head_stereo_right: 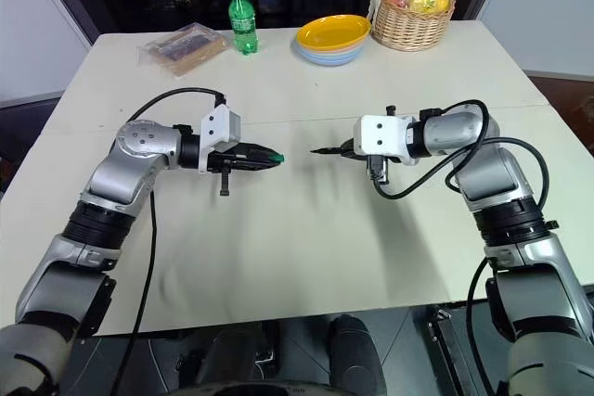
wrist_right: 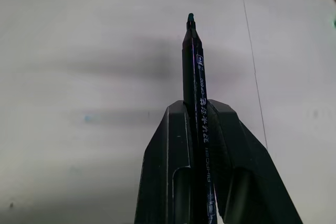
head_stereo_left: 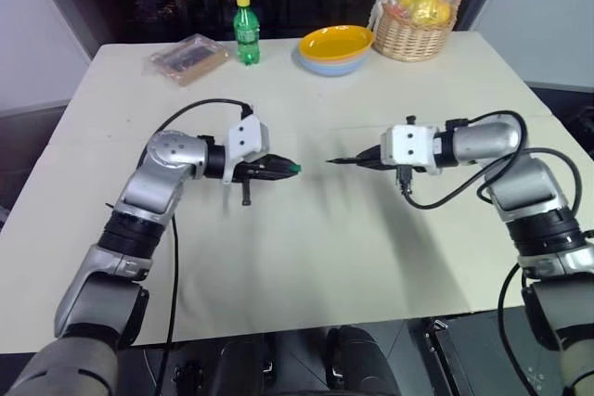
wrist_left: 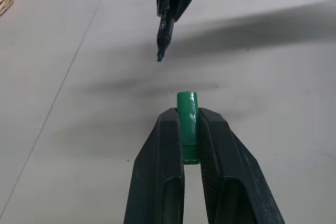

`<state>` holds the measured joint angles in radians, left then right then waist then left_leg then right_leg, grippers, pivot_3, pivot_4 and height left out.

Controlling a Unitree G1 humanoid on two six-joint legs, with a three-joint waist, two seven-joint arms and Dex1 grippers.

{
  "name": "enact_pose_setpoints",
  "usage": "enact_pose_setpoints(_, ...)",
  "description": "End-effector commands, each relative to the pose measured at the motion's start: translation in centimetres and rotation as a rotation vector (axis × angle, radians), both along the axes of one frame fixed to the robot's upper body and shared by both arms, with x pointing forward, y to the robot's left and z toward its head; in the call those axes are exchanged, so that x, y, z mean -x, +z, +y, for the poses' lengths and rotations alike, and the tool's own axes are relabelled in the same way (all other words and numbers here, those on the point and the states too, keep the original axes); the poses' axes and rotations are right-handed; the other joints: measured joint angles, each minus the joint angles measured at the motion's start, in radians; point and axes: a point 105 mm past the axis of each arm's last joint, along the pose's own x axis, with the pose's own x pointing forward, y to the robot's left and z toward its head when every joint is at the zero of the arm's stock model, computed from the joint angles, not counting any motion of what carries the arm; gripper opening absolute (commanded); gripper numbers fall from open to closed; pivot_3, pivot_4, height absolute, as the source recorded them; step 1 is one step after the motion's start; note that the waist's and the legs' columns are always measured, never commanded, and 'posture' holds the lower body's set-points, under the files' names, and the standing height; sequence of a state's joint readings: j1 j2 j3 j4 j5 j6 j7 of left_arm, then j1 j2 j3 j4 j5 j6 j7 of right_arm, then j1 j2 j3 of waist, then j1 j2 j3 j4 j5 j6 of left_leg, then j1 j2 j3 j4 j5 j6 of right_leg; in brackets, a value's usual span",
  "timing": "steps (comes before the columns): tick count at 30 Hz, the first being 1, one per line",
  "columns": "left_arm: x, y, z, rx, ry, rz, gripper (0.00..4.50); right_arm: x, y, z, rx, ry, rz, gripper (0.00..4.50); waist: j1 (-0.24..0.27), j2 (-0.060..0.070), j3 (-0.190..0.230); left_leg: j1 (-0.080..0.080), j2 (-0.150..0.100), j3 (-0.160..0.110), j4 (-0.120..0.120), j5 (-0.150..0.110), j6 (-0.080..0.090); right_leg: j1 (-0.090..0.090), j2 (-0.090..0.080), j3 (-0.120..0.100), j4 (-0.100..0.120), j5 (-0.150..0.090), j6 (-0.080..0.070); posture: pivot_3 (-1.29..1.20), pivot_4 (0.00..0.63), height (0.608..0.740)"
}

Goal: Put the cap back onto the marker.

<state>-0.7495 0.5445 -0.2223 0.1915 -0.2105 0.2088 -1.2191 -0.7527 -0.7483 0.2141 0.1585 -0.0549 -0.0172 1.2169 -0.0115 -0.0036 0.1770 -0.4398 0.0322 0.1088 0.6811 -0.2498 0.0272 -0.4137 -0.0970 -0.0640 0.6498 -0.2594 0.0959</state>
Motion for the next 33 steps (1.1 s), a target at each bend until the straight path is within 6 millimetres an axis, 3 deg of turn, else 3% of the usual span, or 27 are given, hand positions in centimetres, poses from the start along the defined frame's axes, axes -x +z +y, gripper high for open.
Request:
enact_pose_setpoints(1, 0.1, 1.0, -0.4, 0.0, -0.023, -0.043, 0.0, 0.4, 1.6, 1.2, -0.017, 0.036, -0.062, 0.03, 0.0, 0.0, 0.0, 0.0, 0.0, 0.0, 0.0, 0.0, 0.0, 0.0, 0.0, 0.0, 0.0, 0.0, 0.0, 0.0, 0.15, 0.74)
enact_pose_setpoints(33, 0.1, 1.2, -0.6, 0.008, -0.018, -0.044, 0.0, 2.1, 2.2, 3.8, -0.018, 0.116, -0.043, 0.03, 0.0, 0.0, 0.0, -0.002, 0.0, 0.0, 0.001, 0.0, 0.0, -0.002, 0.0, 0.0, 0.0, 0.0, 0.0, 0.0, 0.15, 0.74)
